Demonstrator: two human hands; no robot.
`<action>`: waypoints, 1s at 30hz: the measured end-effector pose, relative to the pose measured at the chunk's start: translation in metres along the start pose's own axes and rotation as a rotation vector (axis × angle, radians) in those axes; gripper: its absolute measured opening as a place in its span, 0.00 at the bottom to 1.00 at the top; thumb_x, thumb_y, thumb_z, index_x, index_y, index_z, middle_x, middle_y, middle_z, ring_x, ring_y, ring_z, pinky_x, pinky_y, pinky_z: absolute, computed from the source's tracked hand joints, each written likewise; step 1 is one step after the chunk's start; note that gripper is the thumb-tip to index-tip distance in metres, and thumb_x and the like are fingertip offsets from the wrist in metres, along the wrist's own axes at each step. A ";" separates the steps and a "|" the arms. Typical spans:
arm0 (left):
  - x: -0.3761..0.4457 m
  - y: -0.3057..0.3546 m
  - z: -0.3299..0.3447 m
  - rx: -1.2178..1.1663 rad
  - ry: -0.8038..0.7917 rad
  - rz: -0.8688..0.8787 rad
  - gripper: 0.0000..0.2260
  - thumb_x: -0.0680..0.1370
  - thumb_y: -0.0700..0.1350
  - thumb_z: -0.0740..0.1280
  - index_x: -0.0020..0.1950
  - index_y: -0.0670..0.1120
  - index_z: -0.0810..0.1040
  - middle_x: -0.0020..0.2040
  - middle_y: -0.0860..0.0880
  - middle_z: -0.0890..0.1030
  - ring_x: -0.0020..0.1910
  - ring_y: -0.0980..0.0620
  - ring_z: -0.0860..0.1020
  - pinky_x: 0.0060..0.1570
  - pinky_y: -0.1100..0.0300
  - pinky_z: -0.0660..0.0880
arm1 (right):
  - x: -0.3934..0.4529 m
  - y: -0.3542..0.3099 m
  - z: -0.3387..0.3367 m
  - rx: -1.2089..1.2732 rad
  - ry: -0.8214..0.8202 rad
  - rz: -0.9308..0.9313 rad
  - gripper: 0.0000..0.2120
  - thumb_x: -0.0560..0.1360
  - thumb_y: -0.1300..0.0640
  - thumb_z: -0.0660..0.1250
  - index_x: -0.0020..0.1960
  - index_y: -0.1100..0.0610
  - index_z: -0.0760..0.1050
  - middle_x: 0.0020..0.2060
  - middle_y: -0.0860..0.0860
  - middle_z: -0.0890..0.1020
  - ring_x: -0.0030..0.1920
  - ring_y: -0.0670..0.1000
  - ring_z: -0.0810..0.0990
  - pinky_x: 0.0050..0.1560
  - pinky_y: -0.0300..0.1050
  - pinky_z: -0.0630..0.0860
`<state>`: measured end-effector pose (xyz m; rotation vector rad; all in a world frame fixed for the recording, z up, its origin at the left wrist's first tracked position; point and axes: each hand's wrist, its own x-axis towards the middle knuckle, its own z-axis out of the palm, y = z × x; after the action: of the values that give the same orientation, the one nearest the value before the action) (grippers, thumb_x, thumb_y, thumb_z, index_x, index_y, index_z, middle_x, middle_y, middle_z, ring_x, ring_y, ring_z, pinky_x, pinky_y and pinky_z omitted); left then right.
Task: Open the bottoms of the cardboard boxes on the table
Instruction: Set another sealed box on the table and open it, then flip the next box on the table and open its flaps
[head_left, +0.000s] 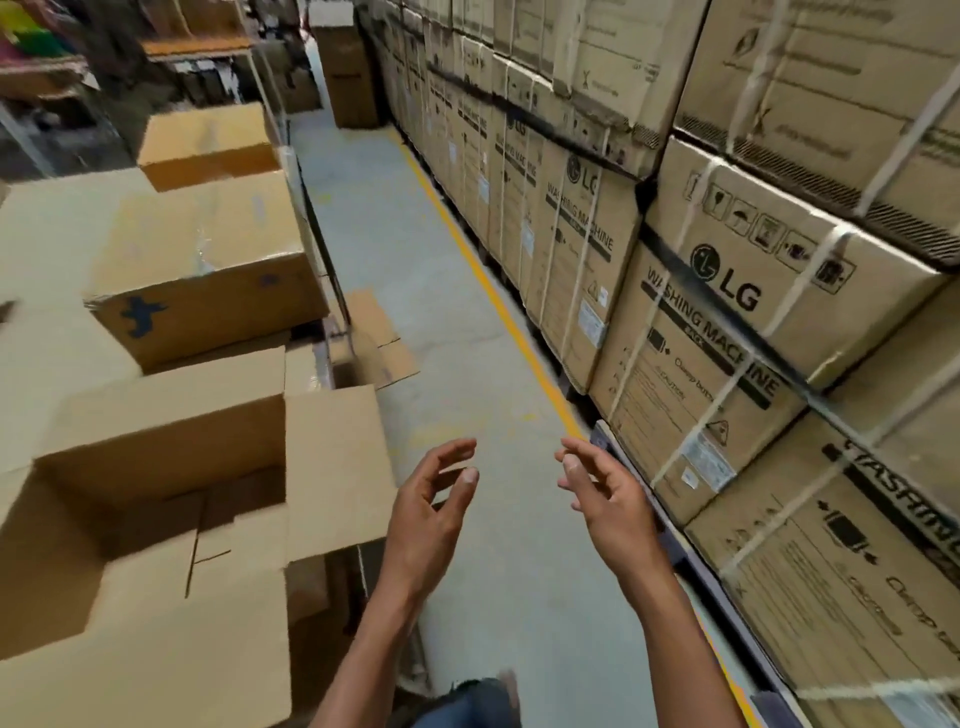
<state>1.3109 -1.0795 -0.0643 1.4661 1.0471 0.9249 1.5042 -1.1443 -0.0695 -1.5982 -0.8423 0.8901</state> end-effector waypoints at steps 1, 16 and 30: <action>0.013 0.000 0.004 0.007 0.018 -0.009 0.12 0.81 0.53 0.67 0.64 0.62 0.77 0.62 0.63 0.79 0.61 0.61 0.78 0.62 0.47 0.77 | 0.017 -0.003 0.002 0.009 -0.020 -0.005 0.14 0.78 0.44 0.66 0.63 0.41 0.78 0.60 0.40 0.82 0.55 0.42 0.83 0.64 0.54 0.77; 0.303 -0.002 0.012 -0.055 0.340 -0.125 0.14 0.78 0.57 0.67 0.64 0.64 0.76 0.61 0.61 0.80 0.59 0.56 0.80 0.61 0.46 0.78 | 0.357 -0.056 0.059 -0.076 -0.320 -0.030 0.11 0.79 0.48 0.68 0.61 0.41 0.79 0.55 0.42 0.84 0.50 0.44 0.85 0.58 0.55 0.79; 0.524 -0.018 -0.018 -0.100 0.821 -0.260 0.15 0.76 0.58 0.67 0.63 0.64 0.77 0.57 0.61 0.81 0.60 0.55 0.80 0.63 0.48 0.77 | 0.664 -0.091 0.152 -0.169 -0.718 -0.056 0.11 0.78 0.46 0.68 0.61 0.40 0.79 0.55 0.44 0.85 0.48 0.44 0.85 0.57 0.55 0.80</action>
<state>1.4570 -0.5753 -0.0734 0.8203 1.6999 1.4021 1.6761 -0.4793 -0.0844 -1.3835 -1.4825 1.4125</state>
